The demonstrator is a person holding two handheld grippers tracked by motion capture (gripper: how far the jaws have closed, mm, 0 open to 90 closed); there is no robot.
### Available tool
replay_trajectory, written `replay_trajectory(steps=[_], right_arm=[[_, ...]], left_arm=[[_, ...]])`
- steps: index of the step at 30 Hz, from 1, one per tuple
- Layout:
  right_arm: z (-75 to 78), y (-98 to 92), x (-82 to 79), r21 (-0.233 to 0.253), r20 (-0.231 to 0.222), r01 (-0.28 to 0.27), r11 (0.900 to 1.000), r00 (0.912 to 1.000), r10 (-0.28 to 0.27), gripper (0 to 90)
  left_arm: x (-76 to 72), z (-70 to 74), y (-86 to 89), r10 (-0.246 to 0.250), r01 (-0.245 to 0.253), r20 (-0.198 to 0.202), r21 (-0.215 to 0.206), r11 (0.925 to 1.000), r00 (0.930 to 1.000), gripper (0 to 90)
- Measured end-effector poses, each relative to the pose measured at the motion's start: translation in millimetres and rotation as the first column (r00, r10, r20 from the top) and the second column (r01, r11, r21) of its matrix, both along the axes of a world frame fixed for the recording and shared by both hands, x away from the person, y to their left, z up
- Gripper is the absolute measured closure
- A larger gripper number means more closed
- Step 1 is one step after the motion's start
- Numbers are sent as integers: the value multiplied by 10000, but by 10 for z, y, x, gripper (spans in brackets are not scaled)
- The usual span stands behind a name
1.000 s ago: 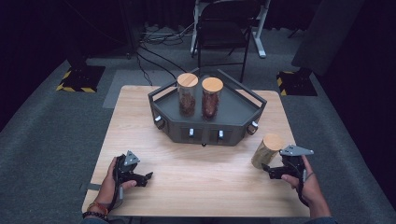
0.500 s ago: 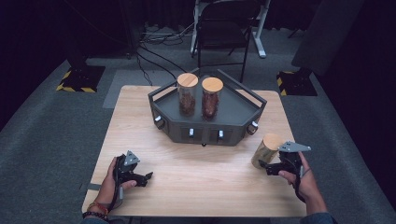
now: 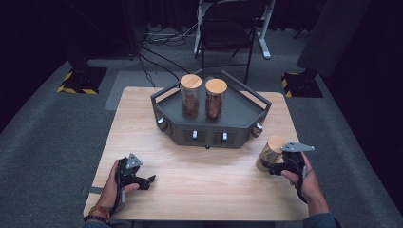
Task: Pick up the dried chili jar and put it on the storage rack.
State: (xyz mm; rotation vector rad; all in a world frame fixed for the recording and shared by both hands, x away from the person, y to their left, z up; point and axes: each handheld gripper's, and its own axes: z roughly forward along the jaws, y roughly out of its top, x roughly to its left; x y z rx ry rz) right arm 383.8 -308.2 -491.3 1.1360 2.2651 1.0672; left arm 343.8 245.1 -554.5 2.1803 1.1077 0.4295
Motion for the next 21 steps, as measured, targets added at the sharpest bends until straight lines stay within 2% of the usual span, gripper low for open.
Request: replay_trajectory(steps=[12, 21], right_arm=[[-40, 42, 72, 47, -121, 198, 9998, 9997, -198, 161], [-61, 50, 97, 205, 58, 559, 9982, 9984, -560, 241]], left_arm=[[0, 0, 0, -2, 2, -1, 0, 10000, 10000, 0], [0, 0, 0, -2, 2, -1, 1, 10000, 10000, 0]])
